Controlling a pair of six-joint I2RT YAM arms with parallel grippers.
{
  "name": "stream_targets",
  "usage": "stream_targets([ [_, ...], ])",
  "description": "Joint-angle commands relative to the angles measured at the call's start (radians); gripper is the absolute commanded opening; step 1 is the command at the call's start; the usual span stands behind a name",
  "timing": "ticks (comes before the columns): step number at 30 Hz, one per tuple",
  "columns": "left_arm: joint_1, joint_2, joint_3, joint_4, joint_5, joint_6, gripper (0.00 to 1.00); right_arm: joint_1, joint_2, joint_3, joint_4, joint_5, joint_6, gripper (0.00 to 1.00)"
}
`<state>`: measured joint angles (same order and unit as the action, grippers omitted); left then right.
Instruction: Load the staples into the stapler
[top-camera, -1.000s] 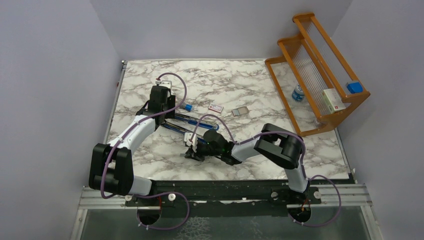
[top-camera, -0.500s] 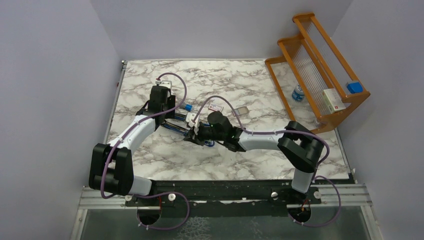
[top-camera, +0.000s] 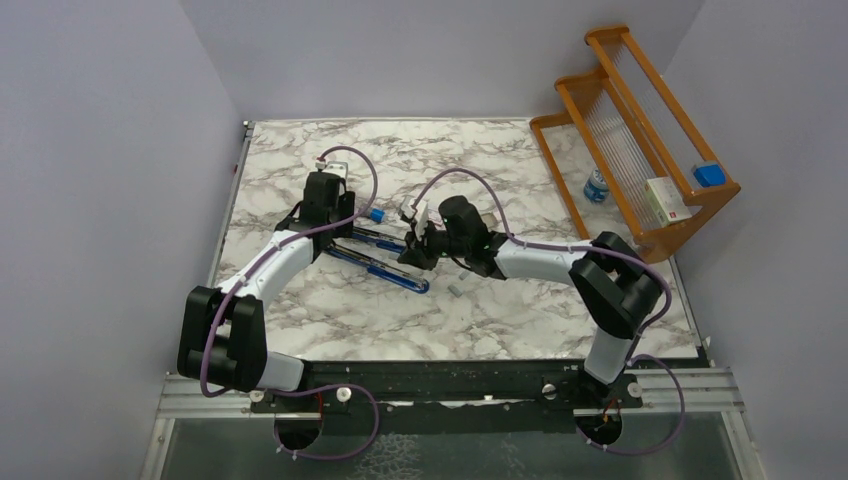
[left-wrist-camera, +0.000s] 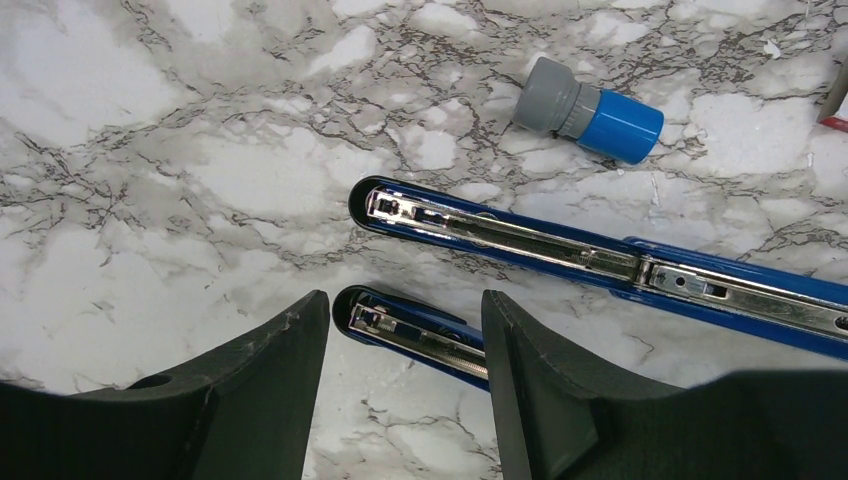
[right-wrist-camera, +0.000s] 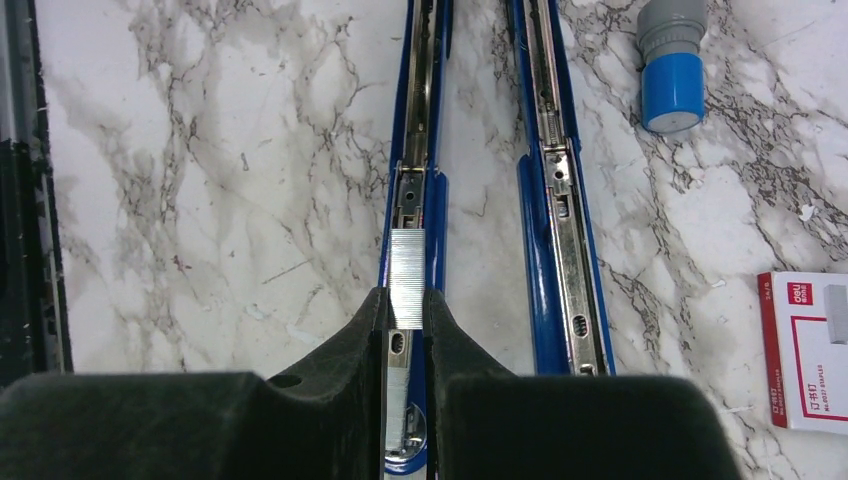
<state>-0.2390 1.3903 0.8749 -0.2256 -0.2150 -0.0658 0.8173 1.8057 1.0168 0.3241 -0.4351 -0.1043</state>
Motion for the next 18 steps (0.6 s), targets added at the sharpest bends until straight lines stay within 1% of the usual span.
stream_targets([
  [1,-0.018,-0.020,0.034,0.006,-0.028,0.010,0.61,0.009,-0.048,0.030,-0.066,-0.009,0.004,0.01],
  [4,-0.021,-0.029,0.031,0.004,-0.040,0.012,0.61,0.014,-0.039,0.044,-0.102,0.057,-0.021,0.01],
  [8,-0.021,-0.029,0.031,0.005,-0.044,0.014,0.61,0.062,-0.023,0.057,-0.142,0.175,-0.066,0.01],
  [13,-0.023,-0.027,0.031,0.004,-0.048,0.016,0.61,0.085,-0.017,0.050,-0.126,0.245,-0.060,0.01],
  [18,-0.024,-0.021,0.030,0.004,-0.047,0.017,0.61,0.108,0.010,0.080,-0.146,0.264,-0.073,0.01],
])
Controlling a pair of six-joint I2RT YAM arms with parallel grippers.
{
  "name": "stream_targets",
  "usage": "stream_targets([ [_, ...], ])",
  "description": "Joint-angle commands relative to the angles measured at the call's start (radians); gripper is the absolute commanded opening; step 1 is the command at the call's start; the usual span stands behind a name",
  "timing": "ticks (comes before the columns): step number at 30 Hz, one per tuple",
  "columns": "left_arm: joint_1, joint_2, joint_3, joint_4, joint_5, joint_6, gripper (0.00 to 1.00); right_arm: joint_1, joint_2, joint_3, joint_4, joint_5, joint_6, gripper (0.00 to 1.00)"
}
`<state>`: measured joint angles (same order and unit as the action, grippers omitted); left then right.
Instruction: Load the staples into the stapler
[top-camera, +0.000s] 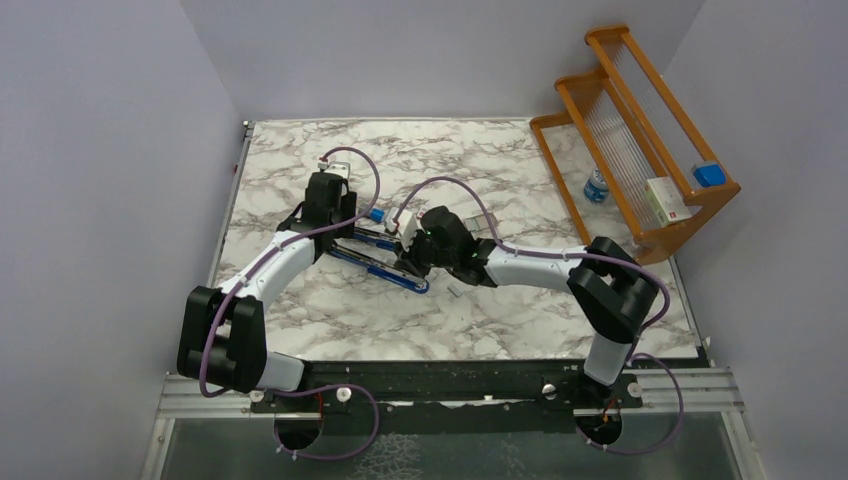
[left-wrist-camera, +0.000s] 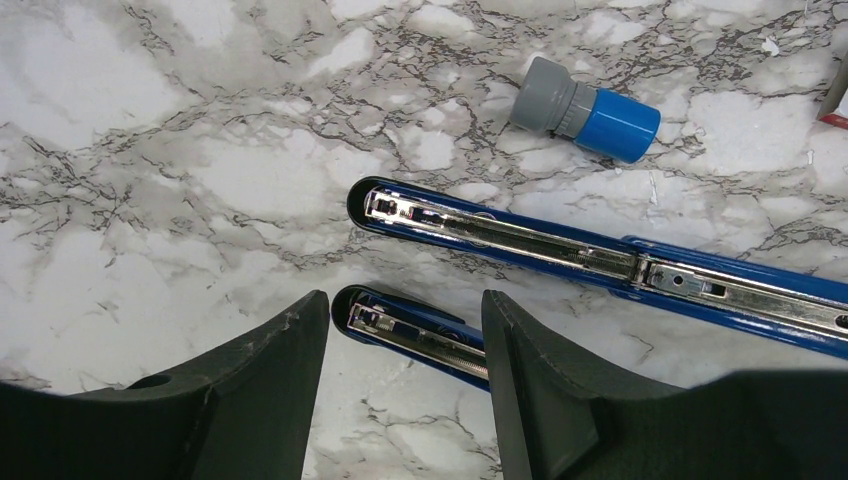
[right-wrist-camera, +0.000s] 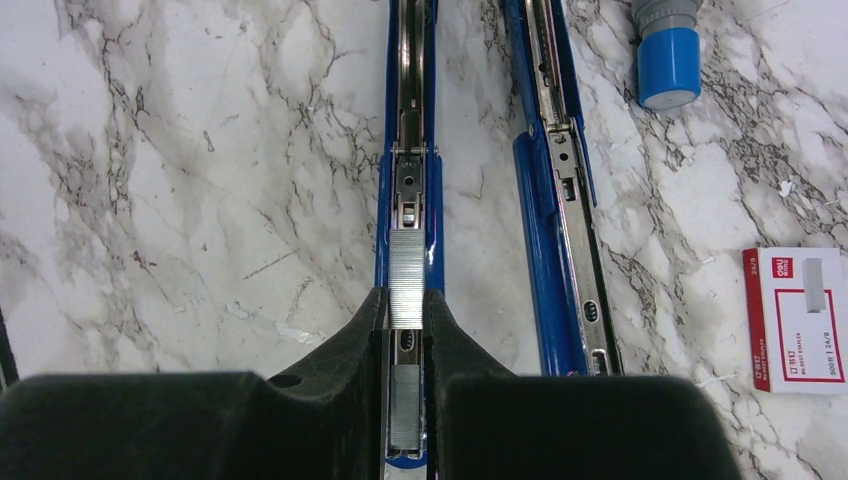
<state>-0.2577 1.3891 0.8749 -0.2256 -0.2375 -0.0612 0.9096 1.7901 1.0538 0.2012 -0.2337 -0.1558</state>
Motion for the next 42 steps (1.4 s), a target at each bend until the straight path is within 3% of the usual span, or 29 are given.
stream_targets([
  [1,-0.006,-0.020,0.030,0.003,-0.026,0.013,0.61,0.019,0.030,0.046,-0.023,0.069,-0.021,0.01],
  [42,-0.008,-0.022,0.029,0.005,-0.026,0.014,0.61,0.028,0.073,0.059,-0.079,0.010,-0.021,0.01],
])
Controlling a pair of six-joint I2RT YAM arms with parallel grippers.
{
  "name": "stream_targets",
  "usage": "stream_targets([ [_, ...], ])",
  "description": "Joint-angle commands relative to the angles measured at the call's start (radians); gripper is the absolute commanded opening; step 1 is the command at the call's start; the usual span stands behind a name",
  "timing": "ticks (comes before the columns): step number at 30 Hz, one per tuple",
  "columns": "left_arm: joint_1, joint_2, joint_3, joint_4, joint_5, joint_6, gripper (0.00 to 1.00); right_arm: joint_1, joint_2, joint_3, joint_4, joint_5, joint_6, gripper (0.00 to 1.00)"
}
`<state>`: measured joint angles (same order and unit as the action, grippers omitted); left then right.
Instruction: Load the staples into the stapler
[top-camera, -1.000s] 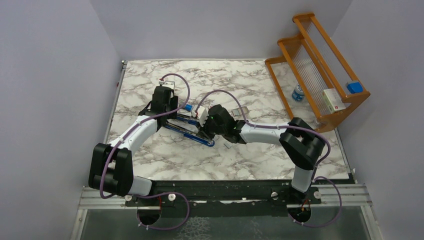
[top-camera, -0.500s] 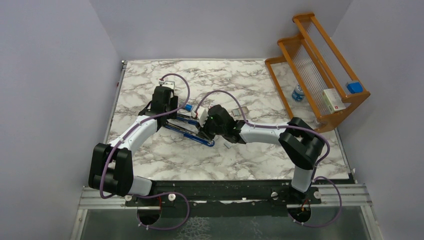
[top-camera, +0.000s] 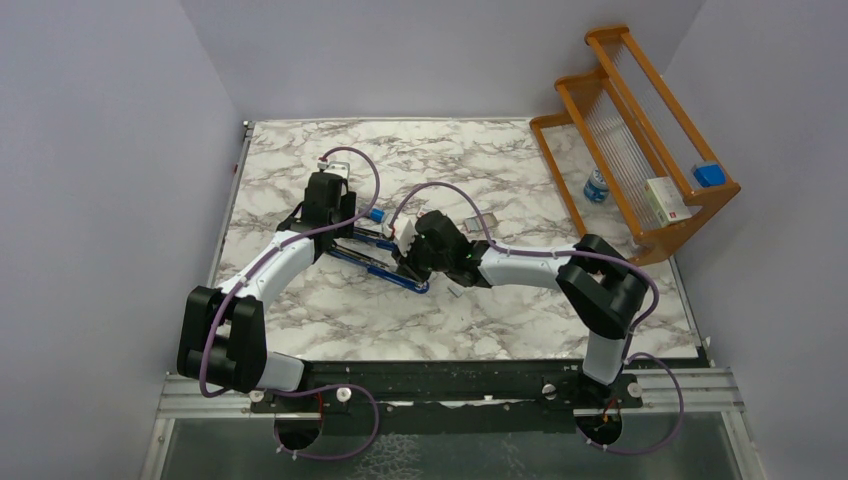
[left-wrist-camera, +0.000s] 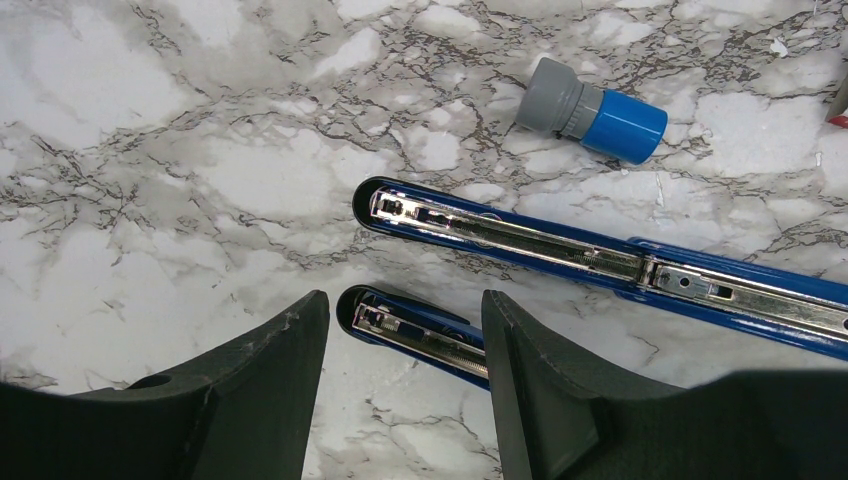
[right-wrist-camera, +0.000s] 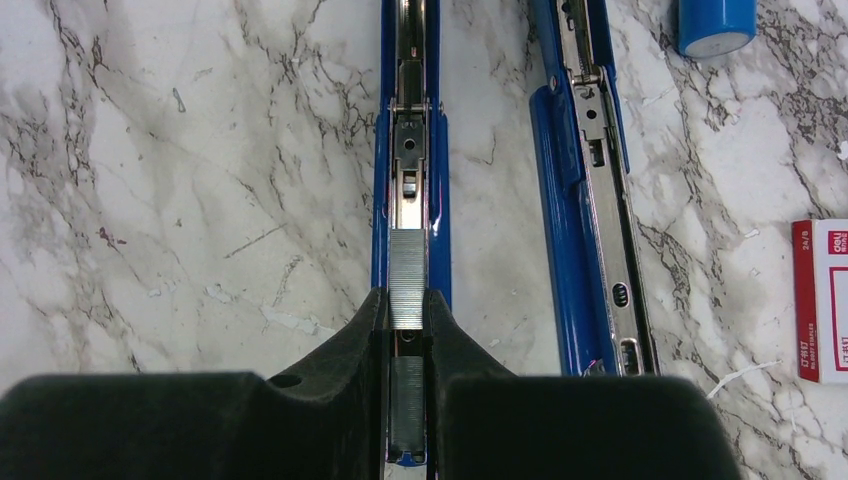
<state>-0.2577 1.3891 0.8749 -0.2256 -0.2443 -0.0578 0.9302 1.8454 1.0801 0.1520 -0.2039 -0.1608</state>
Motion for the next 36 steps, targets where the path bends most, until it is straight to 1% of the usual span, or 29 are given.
stream_targets([
  [1,-0.007,-0.022,0.029,0.005,-0.017,0.011,0.61,0.008,0.020,0.034,-0.032,-0.018,-0.016,0.01],
  [19,-0.008,-0.023,0.029,0.005,-0.016,0.011,0.61,0.008,0.032,0.049,-0.091,-0.015,-0.014,0.01],
  [27,-0.008,-0.023,0.029,0.006,-0.017,0.013,0.61,0.008,0.037,0.053,-0.122,-0.012,-0.013,0.03],
  [29,-0.008,-0.023,0.029,0.005,-0.018,0.013,0.61,0.008,0.039,0.056,-0.130,-0.012,-0.015,0.06],
  [33,-0.007,-0.023,0.029,0.006,-0.016,0.013,0.61,0.009,0.040,0.059,-0.130,-0.012,-0.016,0.17],
  [36,-0.008,-0.023,0.029,0.006,-0.018,0.012,0.61,0.009,0.043,0.062,-0.126,-0.016,-0.015,0.21],
])
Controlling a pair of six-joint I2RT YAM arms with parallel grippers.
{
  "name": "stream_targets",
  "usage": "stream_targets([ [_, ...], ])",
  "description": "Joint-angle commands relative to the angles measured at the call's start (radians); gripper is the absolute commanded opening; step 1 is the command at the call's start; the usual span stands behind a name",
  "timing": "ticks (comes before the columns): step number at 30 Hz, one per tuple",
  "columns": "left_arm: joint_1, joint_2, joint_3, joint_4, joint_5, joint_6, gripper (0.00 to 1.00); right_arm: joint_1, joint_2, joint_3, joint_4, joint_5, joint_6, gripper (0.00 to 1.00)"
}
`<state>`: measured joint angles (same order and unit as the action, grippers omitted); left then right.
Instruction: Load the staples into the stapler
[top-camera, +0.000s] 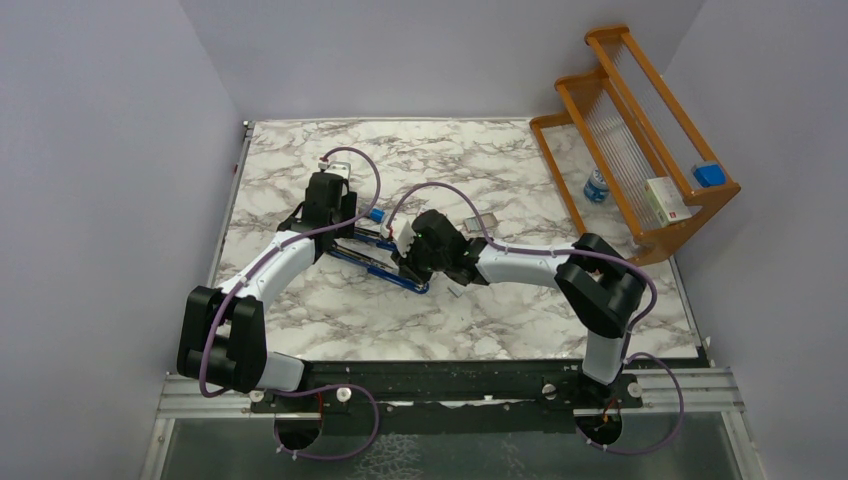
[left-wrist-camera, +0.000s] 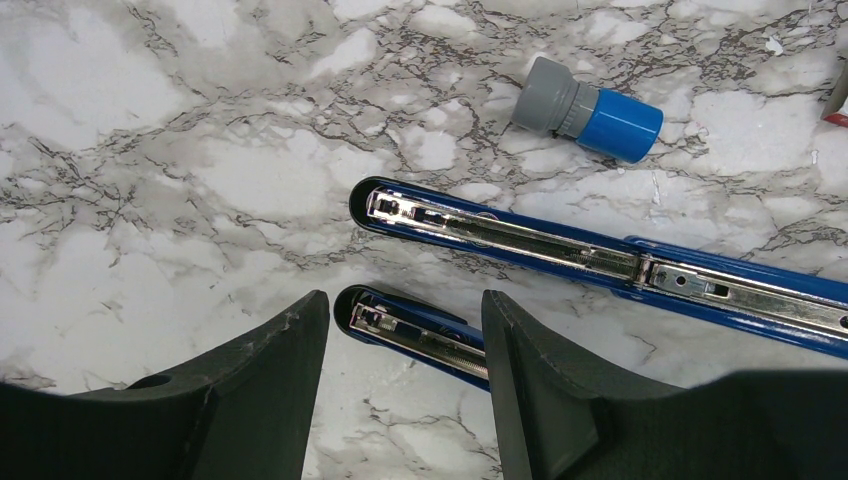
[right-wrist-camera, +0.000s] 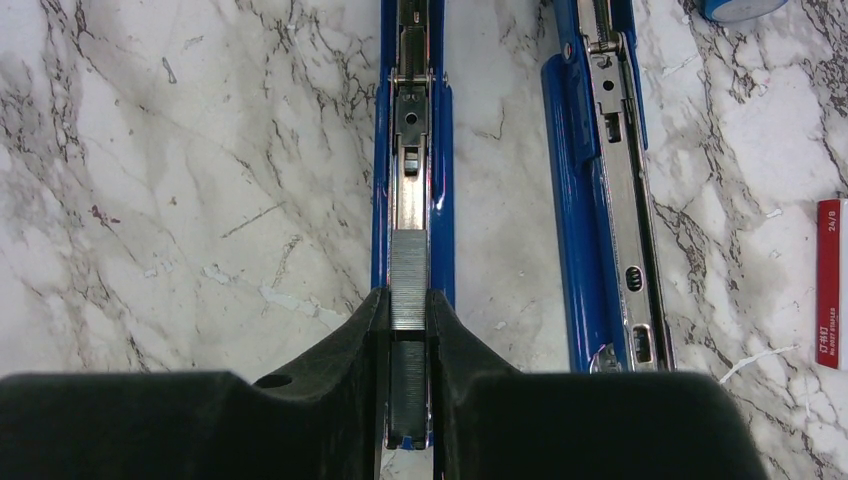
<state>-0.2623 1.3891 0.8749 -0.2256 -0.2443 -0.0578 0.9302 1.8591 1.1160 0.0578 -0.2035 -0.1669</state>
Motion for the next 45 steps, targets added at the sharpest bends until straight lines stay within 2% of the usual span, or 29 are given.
stream_targets([
  [1,-0.003,-0.023,0.029,0.006,-0.018,0.012,0.61,0.009,0.031,0.027,-0.030,-0.020,-0.008,0.22],
  [13,-0.003,-0.021,0.029,0.005,-0.020,0.012,0.61,0.008,0.030,0.043,-0.013,-0.021,0.006,0.31],
  [21,-0.003,-0.024,0.029,0.006,-0.021,0.013,0.61,-0.005,-0.054,-0.007,0.103,-0.022,0.082,0.34],
  [26,-0.003,-0.025,0.029,0.006,-0.021,0.013,0.61,-0.029,-0.018,0.019,0.102,-0.022,0.135,0.34],
  [45,-0.003,-0.025,0.028,0.006,-0.024,0.015,0.61,-0.033,0.096,0.091,0.066,-0.047,0.115,0.34],
])
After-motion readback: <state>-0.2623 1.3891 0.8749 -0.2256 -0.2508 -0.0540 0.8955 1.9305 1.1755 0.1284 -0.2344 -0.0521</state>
